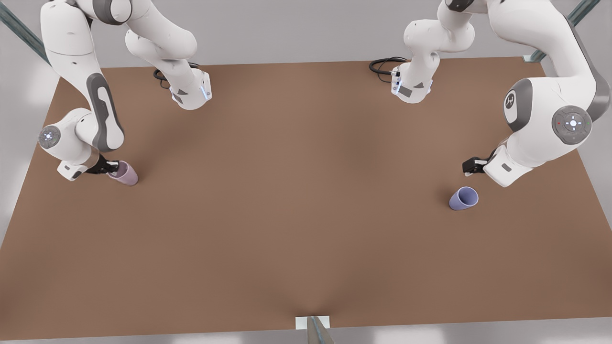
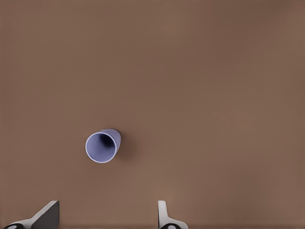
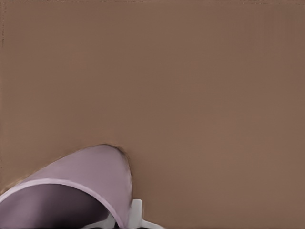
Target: Stack the cups, with the pink cup at the bottom and the purple cup at the top
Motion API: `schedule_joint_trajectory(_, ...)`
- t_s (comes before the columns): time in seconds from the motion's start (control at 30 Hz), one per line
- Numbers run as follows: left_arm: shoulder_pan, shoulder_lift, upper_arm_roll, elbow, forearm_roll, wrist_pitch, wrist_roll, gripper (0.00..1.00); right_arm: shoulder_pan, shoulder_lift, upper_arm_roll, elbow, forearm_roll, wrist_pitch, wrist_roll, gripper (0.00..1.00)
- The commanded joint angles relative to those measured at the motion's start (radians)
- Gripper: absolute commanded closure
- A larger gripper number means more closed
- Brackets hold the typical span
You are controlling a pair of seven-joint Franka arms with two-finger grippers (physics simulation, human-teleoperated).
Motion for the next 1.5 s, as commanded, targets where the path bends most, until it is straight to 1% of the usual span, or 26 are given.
schedule_joint_trajectory(0.0, -0.001, -0.001, 0.0, 0.0, 0.001, 0.001, 0.001, 0.0, 0.004, -0.006, 0.0, 0.0, -0.002, 0.001, -0.069, 0.79)
schedule_joint_trajectory(0.07, 0.001, -0.001, 0.0, 0.0, 0.001, 0.001, 0.001, 0.0, 0.007, -0.016, 0.001, 0.005, -0.002, -0.006, -0.068, 0.79)
schedule_joint_trajectory(0.13, 0.001, -0.001, 0.0, 0.0, 0.001, 0.003, 0.001, 0.0, 0.033, -0.05, 0.003, 0.023, -0.001, -0.064, -0.051, 0.79)
schedule_joint_trajectory(0.23, 0.001, -0.001, 0.0, 0.0, -0.002, 0.004, 0.001, 0.0, 0.128, -0.122, 0.006, 0.037, 0.001, -0.153, 0.102, 0.79)
schedule_joint_trajectory(0.27, 0.001, 0.005, 0.0, 0.002, -0.002, 0.007, 0.001, 0.0, 0.168, -0.13, 0.038, 0.057, 0.005, -0.197, 0.193, 0.79)
schedule_joint_trajectory(0.3, 0.001, 0.005, 0.014, 0.002, -0.007, 0.007, 0.001, 0.0, 0.168, -0.131, 0.119, 0.082, 0.009, -0.217, 0.285, 0.79)
schedule_joint_trajectory(0.33, 0.001, 0.007, 0.015, 0.002, -0.009, 0.009, 0.002, 0.0, 0.164, -0.131, 0.225, 0.128, 0.01, -0.268, 0.414, 0.79)
schedule_joint_trajectory(0.37, 0.001, 0.01, 0.017, 0.002, -0.009, 0.015, 0.002, 0.0, 0.159, -0.127, 0.308, 0.178, 0.012, -0.328, 0.523, 0.79)
schedule_joint_trajectory(0.4, 0.001, 0.011, 0.02, 0.002, -0.009, 0.016, 0.002, 0.0, 0.157, -0.108, 0.374, 0.221, 0.015, -0.335, 0.599, 0.79)
schedule_joint_trajectory(0.47, 0.002, 0.014, 0.022, 0.002, -0.009, 0.024, 0.002, 0.0, 0.162, -0.05, 0.503, 0.306, 0.074, -0.342, 0.774, 0.79)
schedule_joint_trajectory(0.53, 0.002, 0.014, 0.022, 0.002, -0.009, 0.027, 0.002, 0.0, 0.162, 0.04, 0.668, 0.473, 0.074, -0.4, 1.05, 0.79)
schedule_joint_trajectory(0.6, 0.01, 0.018, 0.022, 0.0, -0.01, 0.03, 0.014, 0.0, 0.17, 0.145, 0.753, 0.612, 0.074, -0.421, 1.204, 0.79)
schedule_joint_trajectory(0.63, 0.008, 0.027, 0.035, 0.002, -0.012, 0.03, 0.017, 0.0, 0.232, 0.195, 0.768, 0.703, 0.061, -0.438, 1.294, 0.79)
schedule_joint_trajectory(0.67, 0.008, 0.028, 0.035, 0.002, -0.018, 0.03, 0.019, 0.0, 0.312, 0.307, 0.76, 0.879, 0.055, -0.565, 1.351, 0.79)
schedule_joint_trajectory(0.7, 0.01, 0.031, 0.037, 0.0, -0.018, 0.039, 0.033, 0.0, 0.392, 0.379, 0.724, 0.976, 0.036, -0.584, 1.432, 0.79)
schedule_joint_trajectory(0.73, 0.014, 0.047, 0.055, 0.0, -0.032, 0.049, 0.076, 0.0, 0.519, 0.471, 0.638, 1.117, 0.038, -0.607, 1.491, 0.79)
schedule_joint_trajectory(0.77, 0.014, 0.067, 0.091, -0.004, -0.068, 0.067, 0.132, 0.0, 0.598, 0.559, 0.576, 1.258, 0.041, -0.665, 1.545, 0.79)
schedule_joint_trajectory(0.83, 0.014, 0.087, 0.111, -0.07, -0.075, 0.167, 0.205, 0.0, 0.639, 0.692, 0.573, 1.442, 0.039, -0.688, 1.626, 0.79)
schedule_joint_trajectory(0.9, 0.014, 0.093, 0.132, -0.131, -0.076, 0.242, 0.267, 0.0, 0.733, 0.829, 0.503, 1.577, 0.024, -0.662, 1.704, 0.79)
schedule_joint_trajectory(1.03, 0.016, 0.094, 0.16, -0.269, -0.078, 0.409, 0.333, 0.0, 0.737, 0.867, 0.501, 1.577, 0.024, -0.627, 1.738, 0.79)
schedule_joint_trajectory(1.17, 0.048, 0.154, 0.167, -0.293, -0.091, 0.467, 0.392, 0.0, 0.739, 0.872, 0.5, 1.577, 0.024, -0.607, 1.745, 0.79)
schedule_joint_trajectory(1.23, 0.056, 0.163, 0.169, -0.312, -0.091, 0.503, 0.401, 0.0, 0.739, 0.876, 0.5, 1.577, 0.024, -0.599, 1.747, 0.66)
schedule_joint_trajectory(1.3, 0.071, 0.186, 0.169, -0.312, -0.091, 0.516, 0.421, 0.0, 0.739, 0.906, 0.504, 1.573, 0.024, -0.54, 1.768, 0.66)
schedule_joint_trajectory(1.33, 0.08, 0.195, 0.169, -0.314, -0.091, 0.516, 0.432, 0.0, 0.739, 0.909, 0.506, 1.568, 0.024, -0.526, 1.775, 0.49)
schedule_joint_trajectory(1.37, 0.083, 0.206, 0.169, -0.314, -0.091, 0.518, 0.442, 0.0, 0.739, 0.909, 0.506, 1.567, 0.024, -0.529, 1.775, 0.36)
schedule_joint_trajectory(1.47, 0.091, 0.226, 0.169, -0.317, -0.091, 0.519, 0.442, 0.0, 0.739, 0.906, 0.504, 1.565, 0.025, -0.533, 1.772, 0.35)
